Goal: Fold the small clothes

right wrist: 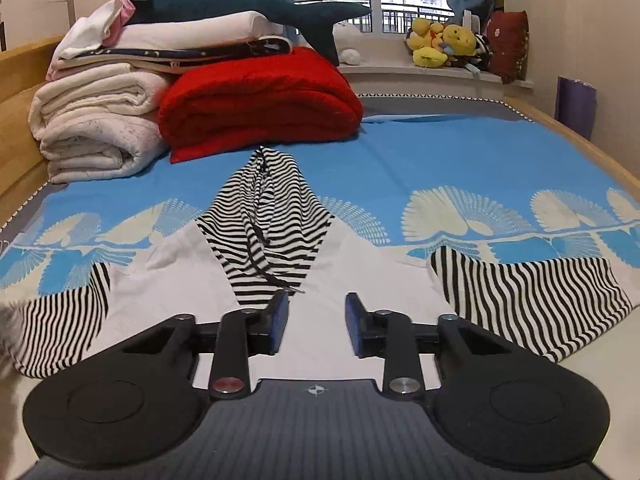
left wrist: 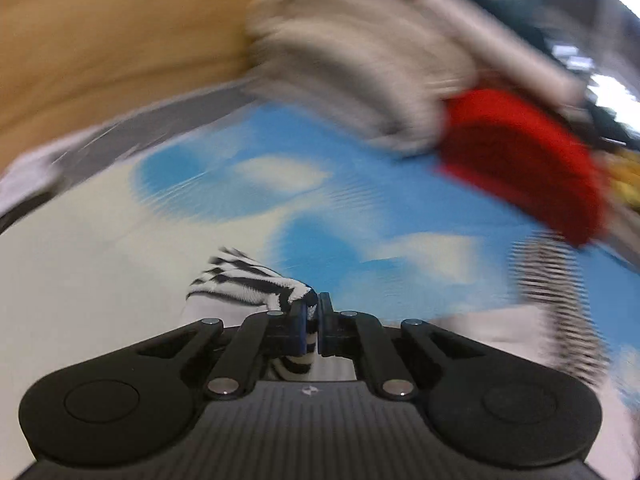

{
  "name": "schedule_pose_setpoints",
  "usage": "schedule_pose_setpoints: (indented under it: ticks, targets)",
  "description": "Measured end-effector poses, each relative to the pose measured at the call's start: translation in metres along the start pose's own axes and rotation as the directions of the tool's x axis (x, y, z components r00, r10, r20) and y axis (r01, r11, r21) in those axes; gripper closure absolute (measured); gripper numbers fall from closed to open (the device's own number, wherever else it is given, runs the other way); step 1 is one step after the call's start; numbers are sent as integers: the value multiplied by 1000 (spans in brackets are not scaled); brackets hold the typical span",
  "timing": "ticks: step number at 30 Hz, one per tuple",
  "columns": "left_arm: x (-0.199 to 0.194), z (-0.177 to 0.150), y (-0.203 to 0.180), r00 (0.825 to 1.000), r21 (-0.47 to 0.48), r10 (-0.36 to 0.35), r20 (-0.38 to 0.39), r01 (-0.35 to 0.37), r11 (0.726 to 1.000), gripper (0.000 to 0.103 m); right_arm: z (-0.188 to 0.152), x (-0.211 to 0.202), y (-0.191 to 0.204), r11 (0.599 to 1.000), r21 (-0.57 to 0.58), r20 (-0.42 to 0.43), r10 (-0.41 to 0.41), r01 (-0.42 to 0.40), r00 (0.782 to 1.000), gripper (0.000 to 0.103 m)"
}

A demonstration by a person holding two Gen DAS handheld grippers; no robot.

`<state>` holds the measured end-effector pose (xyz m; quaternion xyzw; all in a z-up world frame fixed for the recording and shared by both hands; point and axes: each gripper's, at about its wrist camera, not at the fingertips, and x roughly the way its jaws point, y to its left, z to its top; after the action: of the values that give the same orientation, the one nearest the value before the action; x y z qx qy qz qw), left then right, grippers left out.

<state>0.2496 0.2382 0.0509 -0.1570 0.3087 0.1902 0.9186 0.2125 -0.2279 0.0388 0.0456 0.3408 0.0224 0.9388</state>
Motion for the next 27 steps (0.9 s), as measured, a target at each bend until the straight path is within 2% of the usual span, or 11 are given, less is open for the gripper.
schedule_pose_setpoints:
  ticks: [2,4,6,7,8,9,11,13,15,19,27]
  targets:
    - [-23,-8,-53,989,73,-145,40,142,987,98,-1,3,-3,1000,4,-17,3,-3,1000,82]
    - [-43,-22,-98,948,108,-316,23,312,944,98,-3,7,-7,1000,14,-34,4,-3,999,82]
    - [-50,-39,-142,850,107,-515,-106,525,844,91,-4,11,-12,1000,31,-52,-2,4,999,82]
    - [-50,-48,-165,781,106,-589,-209,617,780,89,-5,14,-14,999,40,-62,-5,7,998,82]
    - [-51,-54,-178,755,121,-608,-247,646,754,88,-6,16,-17,999,46,-73,-6,10,997,82]
    - [-54,-57,-186,770,152,-592,-239,632,760,83,-7,19,-19,999,51,-83,-9,13,996,82]
    - [-50,-58,-189,829,193,-519,-208,555,809,71,-9,24,-25,997,69,-101,-15,22,995,82]
    - [-36,-52,-182,895,205,-404,-188,438,875,71,-11,29,-31,995,101,-118,-12,24,993,82]
    - [-20,-45,-170,934,188,-309,-181,342,921,71,-12,35,-37,990,140,-140,4,16,990,82]
    - [1,-33,-146,946,107,-221,-237,252,962,71,-15,52,-38,985,175,-179,26,6,983,81]
    - [12,-35,-140,934,136,-171,-314,223,965,71,-26,91,-38,961,276,-279,79,1,957,73]
